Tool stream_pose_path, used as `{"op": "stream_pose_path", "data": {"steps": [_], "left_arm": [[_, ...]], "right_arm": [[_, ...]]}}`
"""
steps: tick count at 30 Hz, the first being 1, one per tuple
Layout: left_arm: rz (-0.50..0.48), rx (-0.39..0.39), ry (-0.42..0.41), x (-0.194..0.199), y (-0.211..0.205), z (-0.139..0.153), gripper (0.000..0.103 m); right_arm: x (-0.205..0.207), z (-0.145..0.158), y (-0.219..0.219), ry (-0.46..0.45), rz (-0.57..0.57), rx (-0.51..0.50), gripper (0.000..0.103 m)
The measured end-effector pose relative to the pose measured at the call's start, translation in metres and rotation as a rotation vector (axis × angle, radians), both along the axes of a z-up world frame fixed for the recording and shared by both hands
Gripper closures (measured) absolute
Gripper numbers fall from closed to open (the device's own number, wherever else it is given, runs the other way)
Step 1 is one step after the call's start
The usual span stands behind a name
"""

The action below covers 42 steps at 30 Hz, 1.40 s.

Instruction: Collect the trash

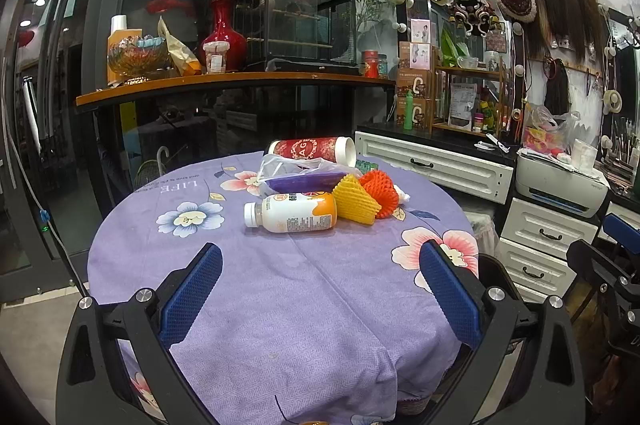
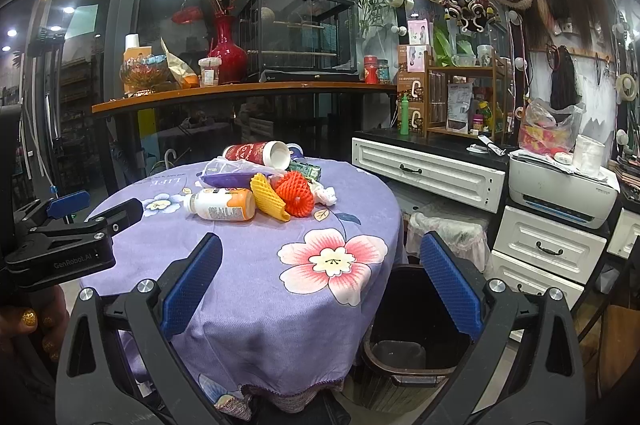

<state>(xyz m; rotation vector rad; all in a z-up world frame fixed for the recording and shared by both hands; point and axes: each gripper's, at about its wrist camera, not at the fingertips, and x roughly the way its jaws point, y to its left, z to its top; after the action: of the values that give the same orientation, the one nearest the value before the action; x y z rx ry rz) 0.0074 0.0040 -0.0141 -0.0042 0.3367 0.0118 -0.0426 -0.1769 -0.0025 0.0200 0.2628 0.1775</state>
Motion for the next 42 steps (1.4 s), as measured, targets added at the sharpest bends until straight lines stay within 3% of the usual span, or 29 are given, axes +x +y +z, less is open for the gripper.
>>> {"op": "stream_pose_path", "data": {"steps": [15,27,31,36,42], "left_arm": [[-0.016,0.008,0.045,0.009,0.003,-0.014,0.005],[-0.084,0.011,0.206,0.041,0.007,-0.042,0.005],[-0.082,-0.013,0.255,0.054,0.017,-0.045,0.005],[-0.074,-0.03,0.315,0.077,0.038,-0.043,0.005],[-0.075,0.005,0.406,0.118,0.059,-0.044,0.005]], "right_arm": [[0.007,-0.016,0.002,0.034,0.004,-0.008,0.005],[0.059,-0.035,0.001,0.184,0.093,-0.011,0.005],[0.088,-0.037,0.013,0.206,0.213,-0.036,0.005],[0.142,-0.042,0.044,0.3,0.405,-0.092,0.005],[0.197,-0.032,0.094,0.307,0.574,-0.186,0.005]]}}
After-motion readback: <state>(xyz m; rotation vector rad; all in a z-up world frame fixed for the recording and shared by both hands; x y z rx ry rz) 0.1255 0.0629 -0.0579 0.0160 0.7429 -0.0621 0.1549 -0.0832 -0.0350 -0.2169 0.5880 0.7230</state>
